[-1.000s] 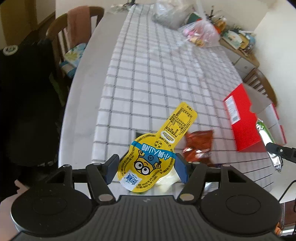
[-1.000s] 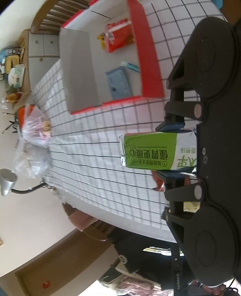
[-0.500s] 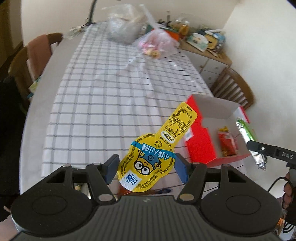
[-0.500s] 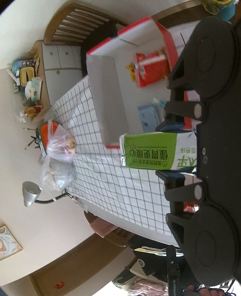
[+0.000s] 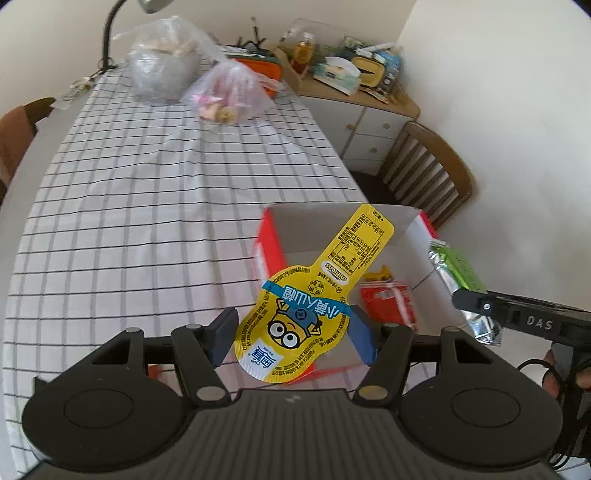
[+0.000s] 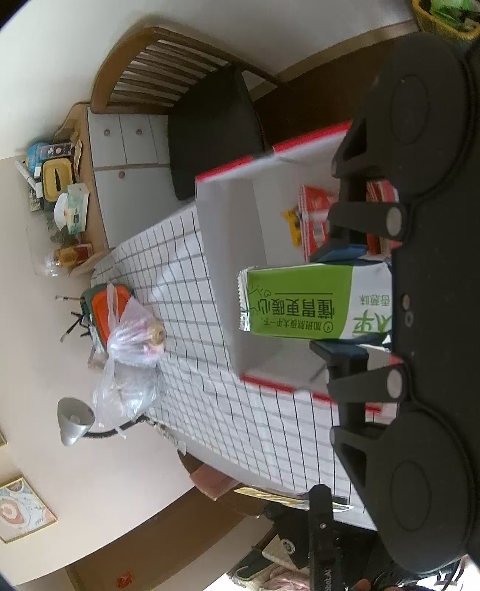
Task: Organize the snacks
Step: 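Carry Minion pouch and green bar into the red box and release both, then withdraw both tools from the box back over the snack pile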
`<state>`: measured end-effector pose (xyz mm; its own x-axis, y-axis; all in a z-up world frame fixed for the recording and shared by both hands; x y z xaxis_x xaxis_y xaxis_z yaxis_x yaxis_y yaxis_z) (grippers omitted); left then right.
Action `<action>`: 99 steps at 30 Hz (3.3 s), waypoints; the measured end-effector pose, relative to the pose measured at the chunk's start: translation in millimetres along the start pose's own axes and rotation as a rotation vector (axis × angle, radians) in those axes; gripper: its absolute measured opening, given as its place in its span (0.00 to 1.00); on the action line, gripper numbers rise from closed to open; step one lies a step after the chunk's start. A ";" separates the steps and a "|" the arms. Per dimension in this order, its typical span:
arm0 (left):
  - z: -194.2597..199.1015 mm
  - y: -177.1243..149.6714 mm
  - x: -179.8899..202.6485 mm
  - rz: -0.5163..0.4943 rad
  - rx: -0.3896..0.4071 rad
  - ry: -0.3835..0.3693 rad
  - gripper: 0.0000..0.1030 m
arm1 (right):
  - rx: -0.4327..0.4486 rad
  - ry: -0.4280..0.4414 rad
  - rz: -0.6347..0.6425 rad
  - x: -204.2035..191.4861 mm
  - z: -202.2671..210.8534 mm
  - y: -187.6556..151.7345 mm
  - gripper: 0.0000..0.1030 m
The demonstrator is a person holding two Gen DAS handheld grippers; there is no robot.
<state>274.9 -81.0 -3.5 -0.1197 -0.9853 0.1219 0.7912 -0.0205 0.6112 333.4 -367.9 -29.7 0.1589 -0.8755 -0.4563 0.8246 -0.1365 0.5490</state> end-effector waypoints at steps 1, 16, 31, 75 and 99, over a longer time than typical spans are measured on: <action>-6.2 4.9 6.0 -0.001 -0.003 0.000 0.62 | -0.005 -0.005 0.001 5.2 -2.6 3.3 0.40; -115.1 32.4 59.5 -0.002 -0.157 0.059 0.62 | -0.106 -0.088 0.080 46.9 -69.8 26.6 0.40; -191.9 28.2 77.3 -0.071 -0.280 0.072 0.62 | -0.214 -0.138 0.245 36.5 -119.8 2.7 0.40; -108.2 24.8 81.9 -0.063 -0.079 0.021 0.68 | -0.086 -0.002 0.210 20.6 -40.4 5.7 0.76; 46.3 -42.4 0.8 -0.005 0.175 0.190 0.79 | -0.044 0.186 0.277 -75.7 1.3 -34.9 0.95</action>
<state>213.6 -73.1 6.9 0.0043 -0.9998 -0.0209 0.6733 -0.0125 0.7393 291.8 -297.5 -13.4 0.4731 -0.7766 -0.4161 0.7582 0.1184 0.6411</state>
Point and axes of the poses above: each gripper's, at about its wrist camera, not at the fingertips, and z roughly against the way its jaws point, x to its right, y to its top, the point moved 2 cm from there along -z, roughly the way its jaws point, and after that the axes turned 14 degrees about -z, right-handed, at the moved point
